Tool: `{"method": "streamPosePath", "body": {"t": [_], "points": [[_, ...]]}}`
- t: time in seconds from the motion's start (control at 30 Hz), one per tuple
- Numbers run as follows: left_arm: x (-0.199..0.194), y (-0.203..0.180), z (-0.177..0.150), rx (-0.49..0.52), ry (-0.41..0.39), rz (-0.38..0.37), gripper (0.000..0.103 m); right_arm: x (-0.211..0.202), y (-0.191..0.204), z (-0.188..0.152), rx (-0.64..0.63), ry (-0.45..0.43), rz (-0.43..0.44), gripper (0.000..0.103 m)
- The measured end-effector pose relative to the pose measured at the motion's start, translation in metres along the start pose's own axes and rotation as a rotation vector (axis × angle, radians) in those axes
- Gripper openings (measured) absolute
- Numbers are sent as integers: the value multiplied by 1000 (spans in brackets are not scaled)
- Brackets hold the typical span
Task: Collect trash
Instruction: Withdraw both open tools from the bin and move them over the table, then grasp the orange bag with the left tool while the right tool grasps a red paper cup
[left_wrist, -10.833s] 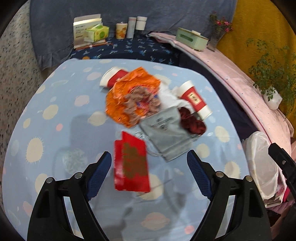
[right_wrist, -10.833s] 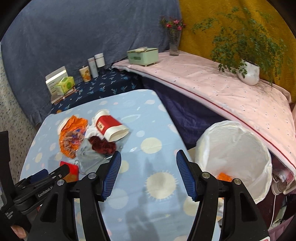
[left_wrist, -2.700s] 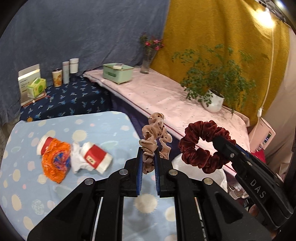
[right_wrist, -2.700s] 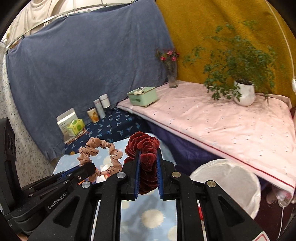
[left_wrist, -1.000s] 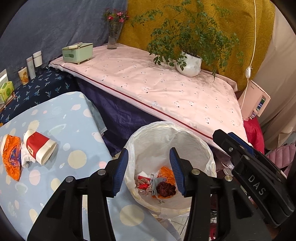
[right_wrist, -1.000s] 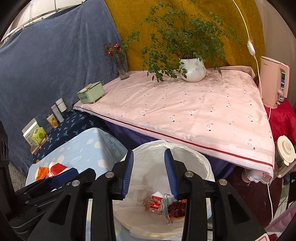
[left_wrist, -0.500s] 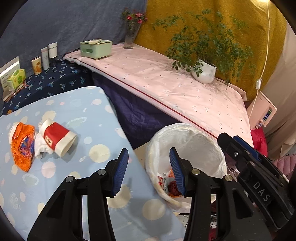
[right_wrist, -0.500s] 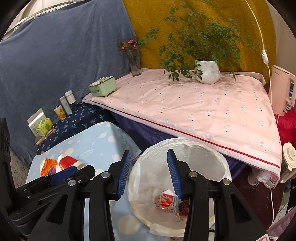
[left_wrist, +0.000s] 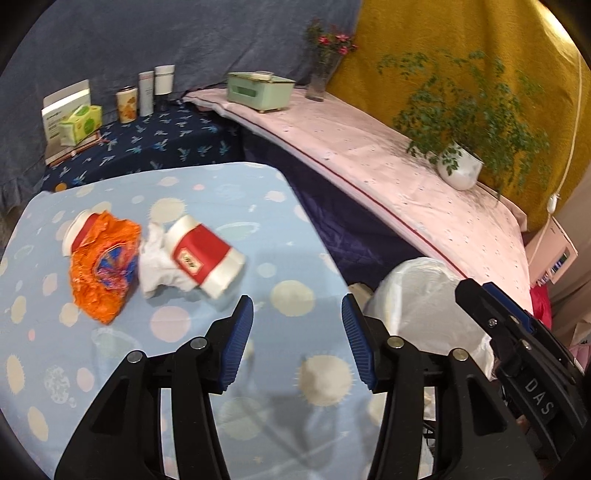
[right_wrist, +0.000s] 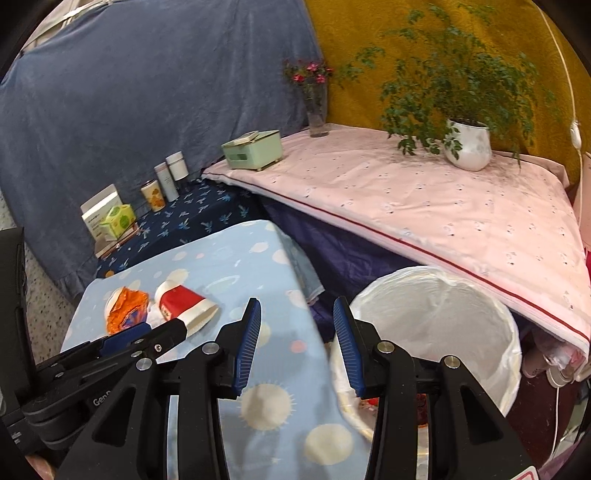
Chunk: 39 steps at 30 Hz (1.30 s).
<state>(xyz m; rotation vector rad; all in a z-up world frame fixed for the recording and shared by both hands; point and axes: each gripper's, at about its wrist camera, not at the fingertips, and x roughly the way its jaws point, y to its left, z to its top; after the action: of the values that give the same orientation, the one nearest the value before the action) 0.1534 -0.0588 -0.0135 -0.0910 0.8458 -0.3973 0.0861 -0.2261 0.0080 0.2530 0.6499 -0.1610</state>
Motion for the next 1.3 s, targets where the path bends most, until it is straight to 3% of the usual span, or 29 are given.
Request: {"method": "streamPosePath", "body": {"t": [0.23, 0.73, 1.2, 1.3], "points": [[-1, 55, -3, -73, -1, 72, 60, 19, 31, -10, -25, 45, 40, 40], [12, 171, -13, -213, 30, 189, 64, 77, 98, -34, -88, 157, 112, 40], [53, 238, 3, -309, 55, 176, 63, 148, 123, -42, -37, 258, 189, 40], [61, 239, 4, -301, 63, 153, 55, 157, 126, -41, -27, 265, 206, 40]]}}
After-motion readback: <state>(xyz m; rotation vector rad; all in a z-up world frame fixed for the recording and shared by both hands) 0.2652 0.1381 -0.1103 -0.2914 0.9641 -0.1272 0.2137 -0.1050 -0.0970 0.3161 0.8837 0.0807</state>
